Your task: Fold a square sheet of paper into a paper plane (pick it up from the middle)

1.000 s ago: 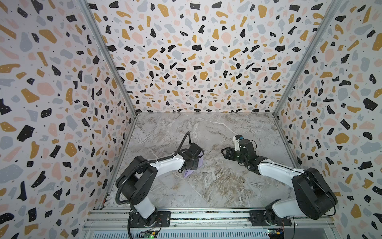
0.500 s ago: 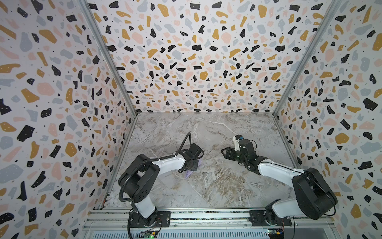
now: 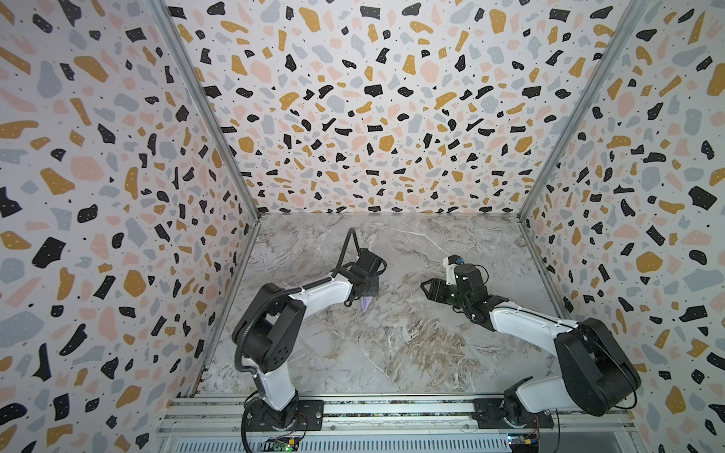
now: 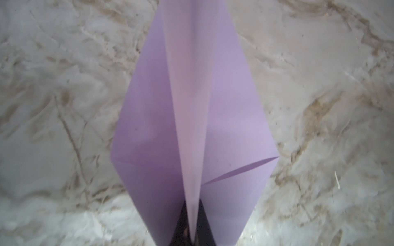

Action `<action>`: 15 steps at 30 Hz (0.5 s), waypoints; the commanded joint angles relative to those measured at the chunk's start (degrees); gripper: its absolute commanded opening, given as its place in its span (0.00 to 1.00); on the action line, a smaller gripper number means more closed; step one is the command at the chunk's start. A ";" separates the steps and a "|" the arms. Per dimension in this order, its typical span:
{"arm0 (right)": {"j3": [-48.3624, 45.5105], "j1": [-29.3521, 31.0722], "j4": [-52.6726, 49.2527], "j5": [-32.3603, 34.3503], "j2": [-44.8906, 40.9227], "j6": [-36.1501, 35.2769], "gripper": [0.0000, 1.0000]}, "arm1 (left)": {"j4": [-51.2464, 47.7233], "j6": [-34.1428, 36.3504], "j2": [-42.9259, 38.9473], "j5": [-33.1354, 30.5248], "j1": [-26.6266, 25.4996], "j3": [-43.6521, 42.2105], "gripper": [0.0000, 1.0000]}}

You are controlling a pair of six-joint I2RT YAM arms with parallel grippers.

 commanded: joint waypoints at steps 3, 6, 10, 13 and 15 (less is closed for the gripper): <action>-0.73 -0.48 -0.16 0.13 -2.02 -0.18 0.62 | -1.04 -0.77 7.13 -2.70 0.37 5.52 0.06; -1.09 -0.57 -0.03 0.01 -2.30 -0.18 0.62 | -1.41 -1.11 8.46 -3.23 0.35 6.68 0.13; -1.57 -0.57 0.81 -0.65 -2.09 0.04 0.62 | -0.78 -1.96 8.29 -3.67 0.37 5.03 0.20; -1.83 -0.57 1.36 -1.20 -1.55 0.32 0.62 | -0.62 -2.19 8.21 -3.60 0.32 3.91 0.22; -1.92 -0.59 1.65 -1.51 -1.17 0.43 0.62 | -0.39 -2.49 8.20 -3.41 0.37 3.29 0.22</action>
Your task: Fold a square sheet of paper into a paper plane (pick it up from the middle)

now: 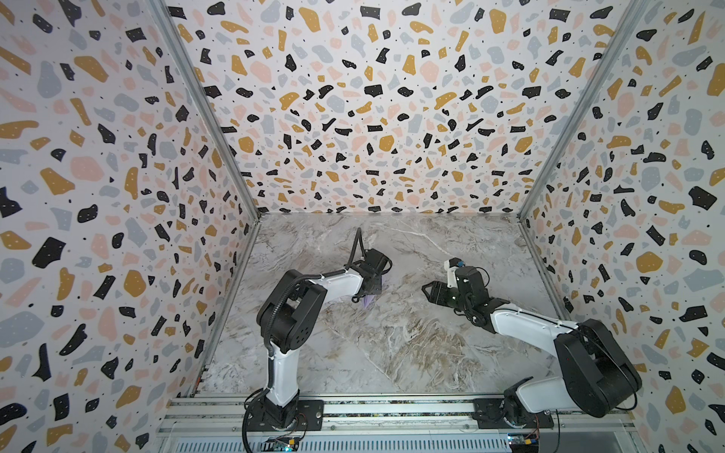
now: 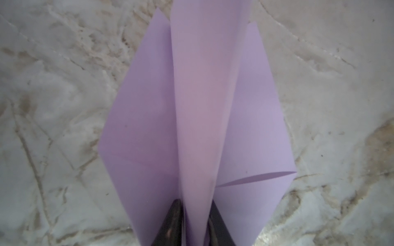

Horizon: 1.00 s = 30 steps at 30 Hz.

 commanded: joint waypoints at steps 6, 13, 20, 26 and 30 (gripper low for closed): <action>-0.09 -0.22 1.44 -1.07 -0.18 0.48 0.62 | 2.31 -2.99 -0.62 0.98 0.35 -3.28 0.22; 3.28 -0.57 -1.30 1.72 -1.33 -1.28 0.64 | 1.60 -3.24 -4.68 2.71 0.62 -1.45 0.28; 9.45 -2.48 -6.04 8.06 -4.67 -5.38 0.78 | -1.49 -2.37 -12.38 0.66 1.16 1.83 0.49; 14.61 -4.37 -6.41 14.69 -8.15 -12.73 0.89 | -1.18 0.51 -19.95 -4.08 3.96 2.50 0.60; 14.05 -7.56 -0.12 20.78 -10.38 -18.20 0.93 | 3.62 4.68 -26.75 -12.97 7.01 -0.40 0.78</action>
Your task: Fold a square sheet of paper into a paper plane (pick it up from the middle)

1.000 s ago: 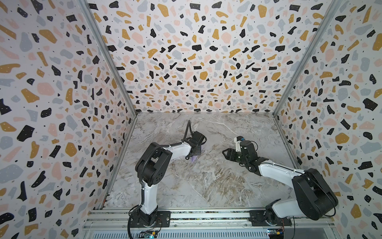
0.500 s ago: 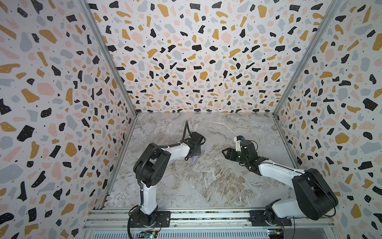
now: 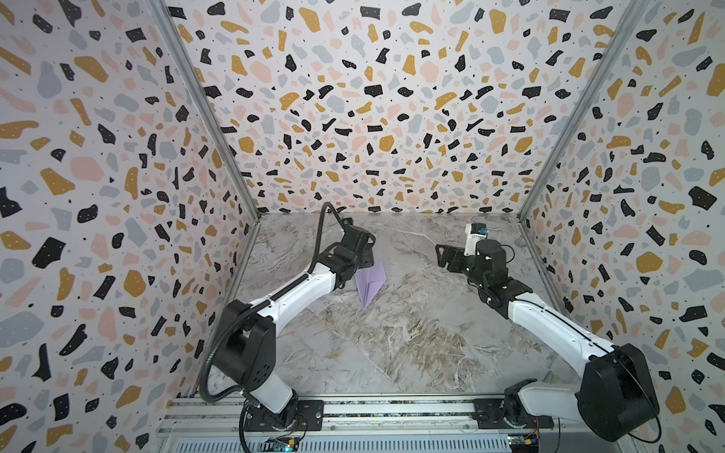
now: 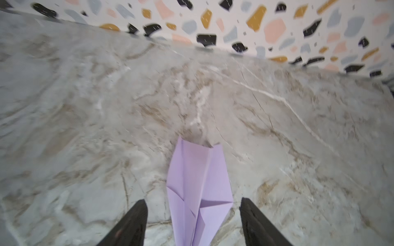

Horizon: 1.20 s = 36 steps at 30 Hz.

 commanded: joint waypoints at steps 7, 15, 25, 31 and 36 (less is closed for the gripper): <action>-11.76 -10.73 17.85 14.59 -4.48 -10.24 0.94 | 23.89 11.68 -17.02 -27.82 8.07 -19.78 1.00; -29.96 -16.19 34.53 14.55 -6.14 -17.97 0.95 | 40.97 14.28 -21.95 -29.06 19.73 -39.25 1.00; -35.13 -20.75 47.35 1.26 3.25 -22.44 0.94 | 66.31 19.63 -21.40 -6.44 31.03 -55.38 1.00; -37.98 -21.54 59.93 -9.22 9.85 -24.08 0.99 | 73.25 23.71 -18.06 4.72 31.39 -57.49 1.00; -36.68 -20.57 58.81 -10.10 11.43 -25.84 0.99 | 78.29 26.01 -15.53 10.77 31.43 -59.26 1.00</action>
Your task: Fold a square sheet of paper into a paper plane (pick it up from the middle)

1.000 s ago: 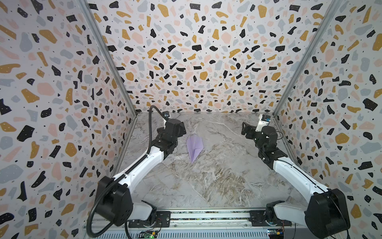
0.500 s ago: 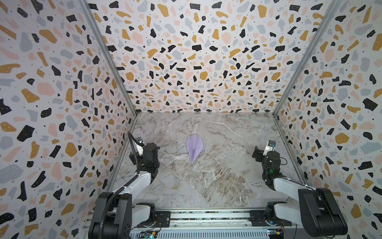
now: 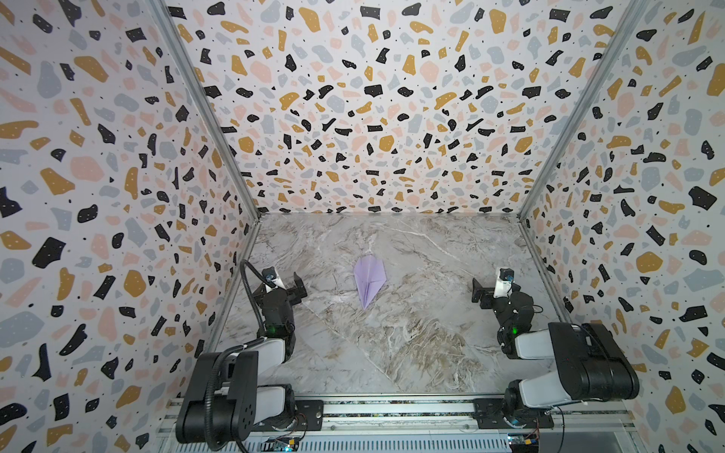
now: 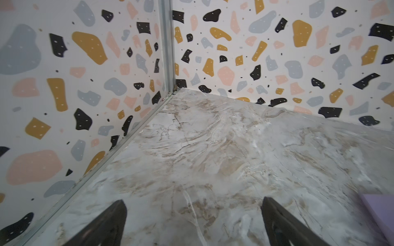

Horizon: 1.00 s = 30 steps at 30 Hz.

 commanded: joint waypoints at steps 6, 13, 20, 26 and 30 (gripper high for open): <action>1.03 2.69 4.57 0.16 1.89 -3.54 0.99 | 14.98 4.32 4.49 5.34 -0.73 -3.34 1.00; 1.39 2.74 3.84 0.27 1.76 -3.38 0.99 | 14.95 6.26 7.77 -0.17 -4.33 -1.91 1.00; 1.02 2.82 4.32 0.63 1.59 -3.46 0.99 | 14.76 6.21 6.71 -0.37 -4.42 -2.36 1.00; 1.04 2.80 4.37 0.45 1.64 -3.45 0.99 | 14.48 6.30 7.10 -0.33 -4.51 -2.03 1.00; 1.04 2.91 4.37 0.48 1.64 -3.46 0.99 | 14.38 6.39 7.31 -0.52 -4.51 -1.92 1.00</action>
